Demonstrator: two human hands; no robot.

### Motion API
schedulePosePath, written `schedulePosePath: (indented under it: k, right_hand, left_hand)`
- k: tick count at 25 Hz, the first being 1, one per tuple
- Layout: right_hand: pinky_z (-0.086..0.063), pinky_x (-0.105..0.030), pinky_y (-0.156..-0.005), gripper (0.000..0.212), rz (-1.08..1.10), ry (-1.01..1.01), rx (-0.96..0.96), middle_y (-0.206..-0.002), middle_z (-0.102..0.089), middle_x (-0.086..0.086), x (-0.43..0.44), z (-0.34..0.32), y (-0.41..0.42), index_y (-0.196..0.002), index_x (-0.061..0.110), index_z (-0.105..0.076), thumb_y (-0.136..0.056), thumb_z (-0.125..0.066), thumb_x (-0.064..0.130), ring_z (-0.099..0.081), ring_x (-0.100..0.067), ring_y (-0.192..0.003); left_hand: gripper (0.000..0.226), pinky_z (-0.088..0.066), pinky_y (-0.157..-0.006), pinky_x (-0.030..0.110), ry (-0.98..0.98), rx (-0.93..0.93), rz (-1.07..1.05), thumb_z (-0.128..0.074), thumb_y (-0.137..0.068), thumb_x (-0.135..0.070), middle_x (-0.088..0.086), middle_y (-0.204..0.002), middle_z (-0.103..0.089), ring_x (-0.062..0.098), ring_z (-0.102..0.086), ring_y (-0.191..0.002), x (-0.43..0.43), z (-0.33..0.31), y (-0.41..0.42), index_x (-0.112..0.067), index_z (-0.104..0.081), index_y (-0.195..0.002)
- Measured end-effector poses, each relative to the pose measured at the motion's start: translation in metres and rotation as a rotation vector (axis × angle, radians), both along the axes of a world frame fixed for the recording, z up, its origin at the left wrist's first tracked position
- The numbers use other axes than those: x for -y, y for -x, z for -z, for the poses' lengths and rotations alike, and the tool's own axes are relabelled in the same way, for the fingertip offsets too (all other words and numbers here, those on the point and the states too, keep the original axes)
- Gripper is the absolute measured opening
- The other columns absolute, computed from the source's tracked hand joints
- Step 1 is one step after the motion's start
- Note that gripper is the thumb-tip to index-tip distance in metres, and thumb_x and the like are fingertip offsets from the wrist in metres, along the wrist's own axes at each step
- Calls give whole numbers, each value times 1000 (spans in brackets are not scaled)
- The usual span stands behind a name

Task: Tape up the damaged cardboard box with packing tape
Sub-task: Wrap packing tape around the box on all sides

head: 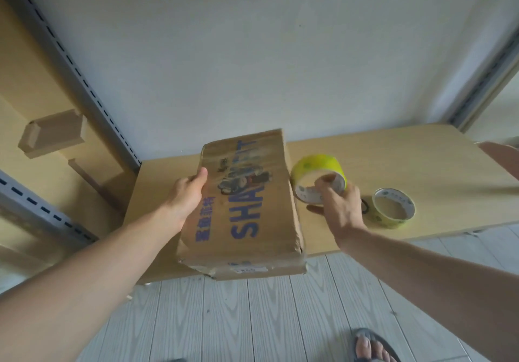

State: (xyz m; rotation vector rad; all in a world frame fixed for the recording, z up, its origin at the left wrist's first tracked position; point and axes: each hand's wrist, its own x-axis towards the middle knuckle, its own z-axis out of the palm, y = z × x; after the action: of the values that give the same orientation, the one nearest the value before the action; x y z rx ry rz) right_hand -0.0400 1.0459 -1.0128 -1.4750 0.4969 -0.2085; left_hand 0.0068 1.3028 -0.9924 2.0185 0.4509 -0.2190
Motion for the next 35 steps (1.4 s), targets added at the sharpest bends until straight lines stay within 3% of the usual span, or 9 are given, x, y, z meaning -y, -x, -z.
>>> schedulePosePath:
  k: [3, 6, 10, 13, 15, 20, 25, 31, 35]
  right_hand:
    - [-59, -44, -64, 15, -100, 245, 204, -71, -57, 5, -9, -42, -8, -82, 19, -59, -89, -58, 32, -61, -22, -72]
    - [-47, -21, -60, 9, -317, 572, 342, -76, -58, 9, -31, -71, -4, -89, 24, -55, -86, -61, 31, -53, -5, -67]
    - [-47, -31, -62, 20, -550, 892, 453, -89, -59, 2, -64, -68, -5, -96, 20, -57, -84, -52, 35, -55, -17, -78]
    - [-35, -23, -57, 9, -523, 867, 486, -75, -52, 6, -64, -65, -14, -81, 20, -52, -84, -54, 28, -48, -11, -67]
    - [-32, -16, -54, 14, -533, 879, 488, -71, -47, 11, -61, -65, -15, -77, 20, -48, -86, -59, 23, -44, -6, -64]
    - [-33, -18, -54, 14, -557, 862, 462, -71, -48, 9, -63, -67, -17, -78, 19, -48, -87, -59, 18, -44, -6, -63]
    - [-36, -34, -61, 10, -564, 922, 374, -84, -59, -1, -70, -68, -13, -100, 17, -47, -91, -50, 21, -55, -27, -75]
    - [-45, -41, -71, 24, -606, 968, 352, -98, -59, -9, -65, -87, -15, -110, 12, -51, -86, -48, 12, -52, -29, -93]
    - [-51, -38, -65, 17, -566, 1095, 399, -88, -62, -7, -20, -114, -15, -97, 18, -59, -81, -57, 17, -59, -30, -81]
  left_hand:
    - [54, -33, -76, 23, -59, 5, -61, -36, -108, -43, 5, -129, -55, 31, -55, -116, 8, 14, 14, 0, -59, -132]
    - [36, -39, -79, 30, -67, -21, 93, -33, -111, -19, 23, -121, -64, 25, -55, -97, 21, 31, 34, -2, -65, -105]
    - [36, -42, -57, 13, -21, -17, 284, -38, -106, 1, 6, -71, -59, 17, -47, -72, 27, 3, 60, -13, -52, -76]
    - [17, -47, -83, 28, -43, 79, 299, -48, -89, -25, 6, -96, -64, 24, -60, -95, 10, 8, 51, -15, -61, -95]
    - [44, -54, -86, 34, -26, 172, 336, -45, -73, -29, 0, -98, -72, 17, -69, -95, 3, -3, 45, -15, -67, -108]
    - [62, -51, -91, 23, 369, 255, 449, -66, -64, -23, -11, -107, -74, 5, -66, -104, -11, -20, 39, -13, -57, -125]
    - [115, -40, -115, 36, 2, 254, 543, -74, -47, -88, -11, -138, -58, 5, -53, -129, -7, -14, 30, -29, -47, -141]
    - [90, -38, -117, 48, 46, 394, 680, -60, -81, -77, -4, -150, -50, 14, -46, -140, -10, -16, 27, -28, -35, -152]
    - [89, -12, -127, 51, 40, 322, 730, -57, -87, -74, -26, -165, -15, 2, -6, -155, -23, -8, 21, -49, -11, -158]
